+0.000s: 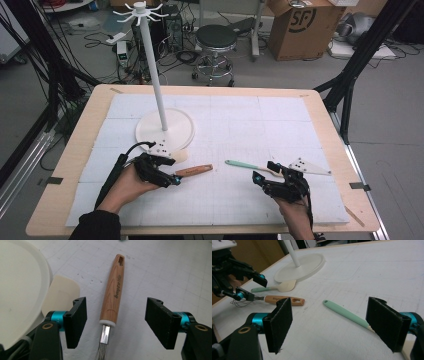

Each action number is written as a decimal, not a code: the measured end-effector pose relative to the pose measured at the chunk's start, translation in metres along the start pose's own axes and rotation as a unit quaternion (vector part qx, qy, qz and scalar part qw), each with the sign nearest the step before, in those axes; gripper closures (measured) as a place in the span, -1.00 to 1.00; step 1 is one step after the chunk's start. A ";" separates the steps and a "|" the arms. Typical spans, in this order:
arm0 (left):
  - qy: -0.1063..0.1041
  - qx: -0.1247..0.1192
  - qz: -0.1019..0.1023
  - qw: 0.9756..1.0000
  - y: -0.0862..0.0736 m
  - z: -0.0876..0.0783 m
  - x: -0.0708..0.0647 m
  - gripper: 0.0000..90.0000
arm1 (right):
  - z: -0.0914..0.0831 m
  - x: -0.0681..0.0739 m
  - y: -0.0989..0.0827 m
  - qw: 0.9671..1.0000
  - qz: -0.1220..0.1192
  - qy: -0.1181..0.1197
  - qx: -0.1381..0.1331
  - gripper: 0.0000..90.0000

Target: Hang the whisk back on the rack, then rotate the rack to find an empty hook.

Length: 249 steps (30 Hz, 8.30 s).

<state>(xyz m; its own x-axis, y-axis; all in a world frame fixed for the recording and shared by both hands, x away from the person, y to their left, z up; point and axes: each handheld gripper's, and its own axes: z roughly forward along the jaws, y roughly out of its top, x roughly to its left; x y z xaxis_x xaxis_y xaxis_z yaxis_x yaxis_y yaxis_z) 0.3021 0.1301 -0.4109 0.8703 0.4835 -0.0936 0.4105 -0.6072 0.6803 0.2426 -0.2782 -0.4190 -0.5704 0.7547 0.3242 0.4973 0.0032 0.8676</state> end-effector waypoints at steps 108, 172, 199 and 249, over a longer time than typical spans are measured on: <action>0.056 -0.453 -0.039 0.889 0.011 -0.134 0.008 0.57 | 0.003 0.001 -0.005 1.000 -0.017 -0.018 -0.005 -0.55; 0.115 -0.551 -0.109 0.819 0.088 -0.127 0.061 0.57 | -0.004 -0.008 -0.002 1.000 0.007 -0.003 -0.023 -0.55; 0.108 -0.559 -0.134 0.811 0.083 -0.119 0.076 0.57 | -0.005 -0.009 -0.002 1.000 0.009 -0.004 -0.024 -0.55; 0.100 -0.616 -0.065 0.778 0.118 -0.158 0.058 0.13 | -0.010 -0.015 -0.004 0.999 0.018 -0.019 -0.027 -0.55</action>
<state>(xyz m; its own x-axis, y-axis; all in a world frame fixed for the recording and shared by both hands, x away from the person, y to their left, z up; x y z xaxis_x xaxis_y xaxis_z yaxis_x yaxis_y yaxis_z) 0.3582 0.1862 -0.2205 0.7325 0.6543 -0.1881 -0.1892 0.4611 0.8670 0.2426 -0.2955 -0.4237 -0.5272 0.7776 0.3426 0.4809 -0.0594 0.8748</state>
